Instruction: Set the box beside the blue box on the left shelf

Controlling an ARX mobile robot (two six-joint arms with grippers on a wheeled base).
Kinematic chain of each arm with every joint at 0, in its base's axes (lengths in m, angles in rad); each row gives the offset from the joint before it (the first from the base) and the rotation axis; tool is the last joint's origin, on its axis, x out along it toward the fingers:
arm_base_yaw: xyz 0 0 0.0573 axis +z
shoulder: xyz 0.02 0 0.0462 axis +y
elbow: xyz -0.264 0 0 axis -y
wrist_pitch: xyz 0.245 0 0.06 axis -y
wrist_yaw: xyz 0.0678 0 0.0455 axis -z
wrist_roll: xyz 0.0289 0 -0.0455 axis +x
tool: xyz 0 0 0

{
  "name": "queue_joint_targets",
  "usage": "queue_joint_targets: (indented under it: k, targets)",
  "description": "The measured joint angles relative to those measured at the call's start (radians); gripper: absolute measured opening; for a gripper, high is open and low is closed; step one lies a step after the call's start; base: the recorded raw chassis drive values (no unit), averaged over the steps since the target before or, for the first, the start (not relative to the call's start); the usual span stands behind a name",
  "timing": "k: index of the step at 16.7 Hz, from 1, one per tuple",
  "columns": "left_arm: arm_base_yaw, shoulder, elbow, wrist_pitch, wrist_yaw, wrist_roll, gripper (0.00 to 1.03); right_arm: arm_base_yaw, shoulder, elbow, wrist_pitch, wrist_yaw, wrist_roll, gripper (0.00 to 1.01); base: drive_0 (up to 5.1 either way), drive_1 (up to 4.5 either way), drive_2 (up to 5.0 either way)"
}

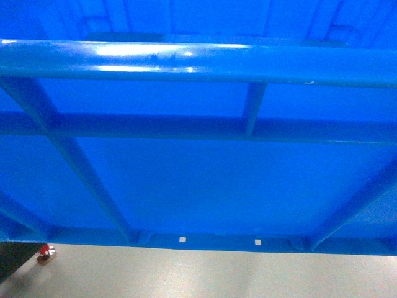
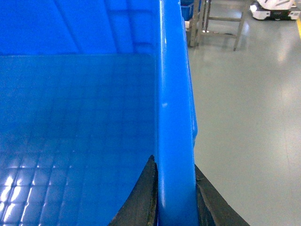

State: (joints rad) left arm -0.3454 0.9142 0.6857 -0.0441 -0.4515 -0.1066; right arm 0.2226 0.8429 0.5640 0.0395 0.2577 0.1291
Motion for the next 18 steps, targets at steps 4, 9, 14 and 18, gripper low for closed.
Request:
queue_joint_targets:
  k: [4,9,14,18]
  targets:
    - [0.0,0.0,0.0,0.0,0.001,0.0,0.11,0.0,0.0,0.0,0.0,0.0,0.0,0.1,-1.6,-1.57,-1.6]
    - [0.0,0.0,0.0,0.0,0.002,0.0,0.11,0.0,0.0,0.0,-0.001,0.001,0.0,0.1,-1.6,-1.63,-1.6]
    - [0.0,0.0,0.0,0.0,0.003,0.0,0.11,0.0,0.0,0.0,0.0,0.002,0.0,0.1,-1.7,-1.67,-1.7]
    - [0.0,0.0,0.0,0.0,0.003,0.0,0.11,0.0,0.0,0.0,0.0,0.002,0.0,0.1,-1.6,-1.63,-1.6]
